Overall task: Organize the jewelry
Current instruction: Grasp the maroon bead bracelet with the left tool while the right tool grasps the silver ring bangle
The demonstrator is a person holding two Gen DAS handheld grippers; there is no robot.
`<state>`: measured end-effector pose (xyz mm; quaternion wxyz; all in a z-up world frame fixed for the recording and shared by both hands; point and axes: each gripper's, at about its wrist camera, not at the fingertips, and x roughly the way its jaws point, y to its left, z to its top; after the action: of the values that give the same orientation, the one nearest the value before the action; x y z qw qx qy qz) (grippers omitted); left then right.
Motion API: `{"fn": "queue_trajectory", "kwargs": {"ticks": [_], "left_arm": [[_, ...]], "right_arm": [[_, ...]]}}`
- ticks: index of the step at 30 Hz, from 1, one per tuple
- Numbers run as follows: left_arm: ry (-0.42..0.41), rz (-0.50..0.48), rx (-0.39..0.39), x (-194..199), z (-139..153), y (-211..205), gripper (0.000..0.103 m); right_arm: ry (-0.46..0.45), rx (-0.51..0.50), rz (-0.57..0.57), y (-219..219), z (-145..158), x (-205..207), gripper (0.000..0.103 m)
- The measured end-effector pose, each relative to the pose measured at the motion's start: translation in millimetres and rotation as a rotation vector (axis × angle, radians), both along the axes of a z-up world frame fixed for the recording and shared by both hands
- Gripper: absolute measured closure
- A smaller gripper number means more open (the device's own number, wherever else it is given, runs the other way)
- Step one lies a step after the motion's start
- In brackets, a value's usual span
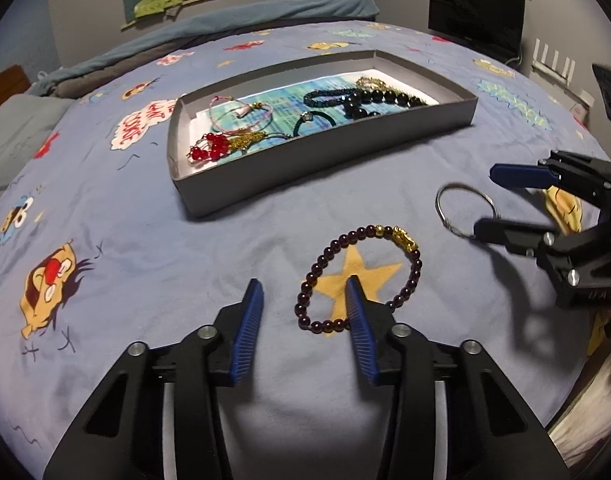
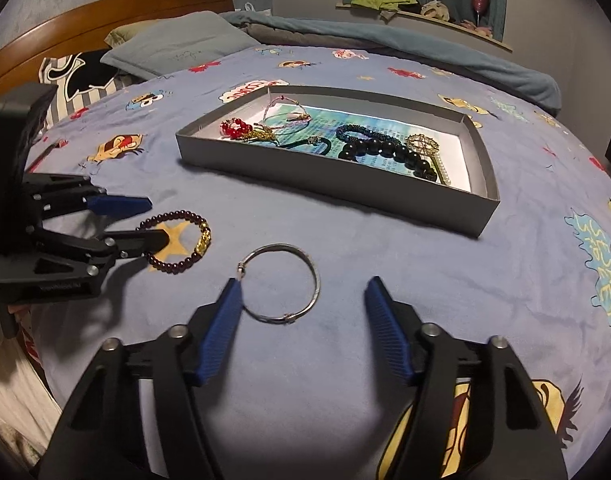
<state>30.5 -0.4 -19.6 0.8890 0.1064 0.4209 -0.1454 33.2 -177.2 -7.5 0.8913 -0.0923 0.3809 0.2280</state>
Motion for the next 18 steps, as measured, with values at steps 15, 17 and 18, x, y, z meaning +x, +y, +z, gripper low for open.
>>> {"fn": "queue_trajectory", "kwargs": {"ticks": [15,17,18], "left_arm": [[-0.001,-0.001,0.019,4,-2,-4,0.082],[-0.002,-0.001,0.033,4,-3,-5,0.085],[-0.003,-0.003,0.041,5,-4,-6,0.087]], "right_arm": [[0.064,0.098,-0.039,-10,1,12,0.066],[0.070,0.085,-0.041,-8,-2,14,0.068],[0.063,0.070,-0.040,-6,-3,14,0.068]]}}
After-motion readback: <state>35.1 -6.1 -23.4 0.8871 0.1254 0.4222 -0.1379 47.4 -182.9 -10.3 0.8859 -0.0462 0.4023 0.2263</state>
